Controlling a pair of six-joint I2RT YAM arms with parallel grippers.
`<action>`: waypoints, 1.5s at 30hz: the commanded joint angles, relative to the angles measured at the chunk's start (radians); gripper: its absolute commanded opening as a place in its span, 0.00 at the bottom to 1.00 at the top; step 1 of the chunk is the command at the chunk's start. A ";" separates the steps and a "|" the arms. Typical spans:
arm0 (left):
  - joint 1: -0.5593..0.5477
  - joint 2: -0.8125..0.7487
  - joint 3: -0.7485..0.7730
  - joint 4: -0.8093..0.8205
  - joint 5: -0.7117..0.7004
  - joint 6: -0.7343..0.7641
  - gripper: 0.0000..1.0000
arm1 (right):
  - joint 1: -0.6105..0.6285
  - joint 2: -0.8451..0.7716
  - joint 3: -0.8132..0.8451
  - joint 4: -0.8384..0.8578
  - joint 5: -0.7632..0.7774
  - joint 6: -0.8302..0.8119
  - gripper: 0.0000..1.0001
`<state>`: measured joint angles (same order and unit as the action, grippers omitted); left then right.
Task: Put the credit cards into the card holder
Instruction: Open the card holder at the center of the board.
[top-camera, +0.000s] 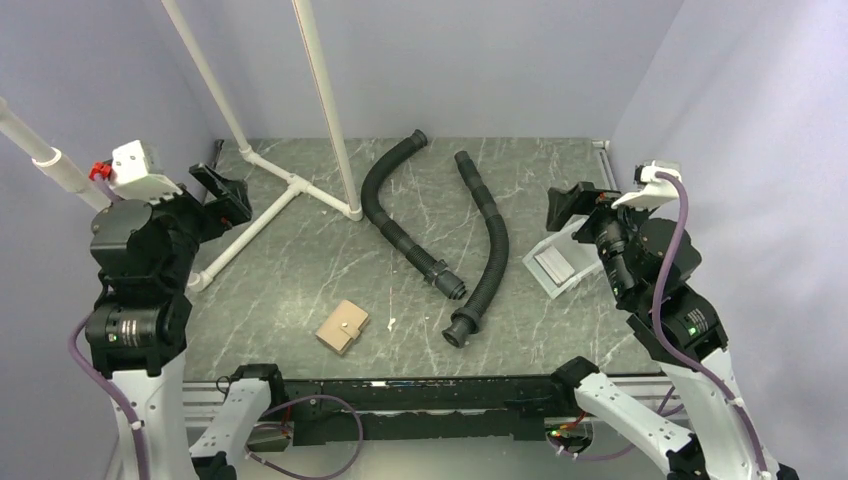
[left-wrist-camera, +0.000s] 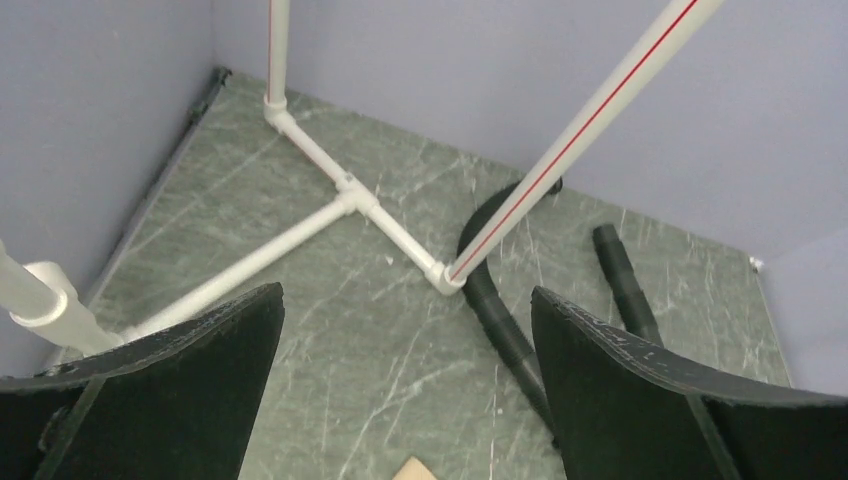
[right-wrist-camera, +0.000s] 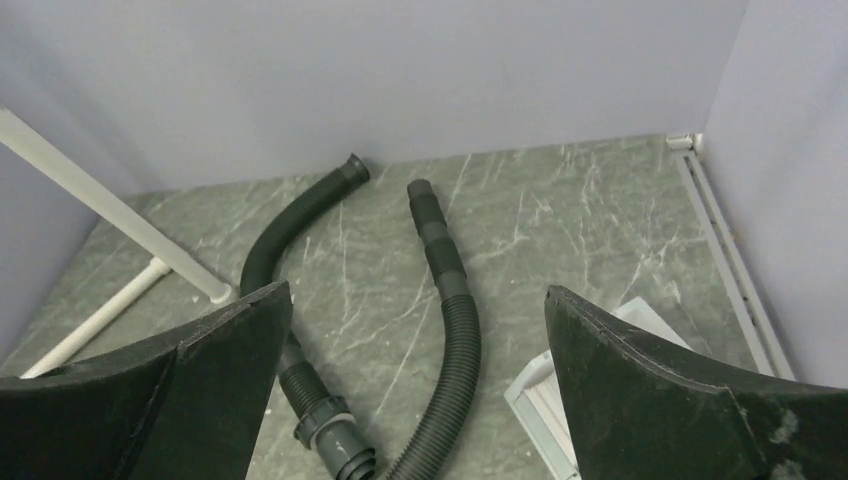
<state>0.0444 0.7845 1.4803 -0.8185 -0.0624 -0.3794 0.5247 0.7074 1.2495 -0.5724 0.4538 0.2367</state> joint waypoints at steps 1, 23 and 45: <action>0.004 0.072 -0.022 -0.116 0.097 0.007 0.99 | 0.003 0.051 -0.013 -0.036 -0.047 0.043 1.00; -0.088 0.472 -0.576 0.033 0.361 -0.244 0.66 | 0.489 0.820 -0.292 0.775 -0.573 0.787 0.60; -0.171 0.217 -1.154 0.550 0.566 -0.619 0.50 | 0.390 1.250 -0.036 0.596 -0.685 0.598 0.38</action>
<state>-0.1226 0.9955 0.3359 -0.4564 0.4397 -0.9199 1.0008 1.9232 1.0481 0.1593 -0.2363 1.0691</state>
